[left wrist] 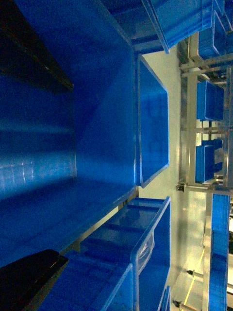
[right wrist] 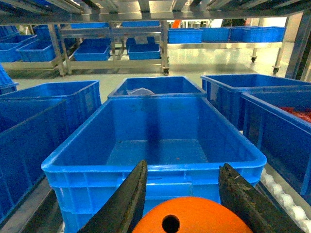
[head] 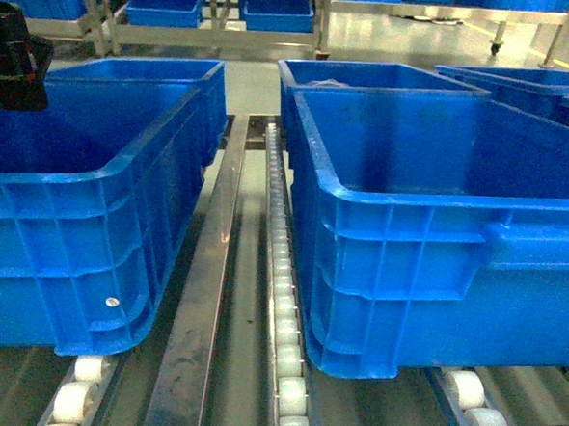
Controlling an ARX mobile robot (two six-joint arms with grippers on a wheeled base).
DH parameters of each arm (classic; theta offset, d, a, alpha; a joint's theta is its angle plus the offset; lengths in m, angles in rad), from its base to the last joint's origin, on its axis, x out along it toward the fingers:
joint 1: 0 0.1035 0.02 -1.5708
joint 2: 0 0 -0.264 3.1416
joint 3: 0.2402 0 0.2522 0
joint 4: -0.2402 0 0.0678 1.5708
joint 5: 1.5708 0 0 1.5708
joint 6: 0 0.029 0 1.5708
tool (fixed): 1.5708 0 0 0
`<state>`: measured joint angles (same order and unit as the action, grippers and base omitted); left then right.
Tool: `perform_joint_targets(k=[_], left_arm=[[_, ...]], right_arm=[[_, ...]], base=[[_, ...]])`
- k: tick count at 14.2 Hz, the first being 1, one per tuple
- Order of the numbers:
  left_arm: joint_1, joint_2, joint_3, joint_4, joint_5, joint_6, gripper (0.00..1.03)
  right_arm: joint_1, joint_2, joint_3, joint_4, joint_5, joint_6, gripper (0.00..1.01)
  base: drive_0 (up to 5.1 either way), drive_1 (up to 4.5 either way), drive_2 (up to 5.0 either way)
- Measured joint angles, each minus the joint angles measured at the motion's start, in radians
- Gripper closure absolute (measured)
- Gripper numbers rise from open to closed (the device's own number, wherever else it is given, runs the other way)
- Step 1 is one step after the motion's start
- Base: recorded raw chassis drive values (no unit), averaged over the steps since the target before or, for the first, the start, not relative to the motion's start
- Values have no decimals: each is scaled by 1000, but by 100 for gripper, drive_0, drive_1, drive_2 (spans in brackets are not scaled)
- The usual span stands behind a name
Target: Sort blue parts and orange caps into right shelf containers
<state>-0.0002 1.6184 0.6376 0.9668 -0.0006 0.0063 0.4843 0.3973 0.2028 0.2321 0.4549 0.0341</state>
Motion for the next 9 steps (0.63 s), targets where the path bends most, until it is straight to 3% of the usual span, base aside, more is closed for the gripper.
perform_joint_targets(k=[9], left_arm=[[0,0,0,0,0,0,5]], right_arm=[[0,0,0,0,0,0,61]], base=[[0,0,0]])
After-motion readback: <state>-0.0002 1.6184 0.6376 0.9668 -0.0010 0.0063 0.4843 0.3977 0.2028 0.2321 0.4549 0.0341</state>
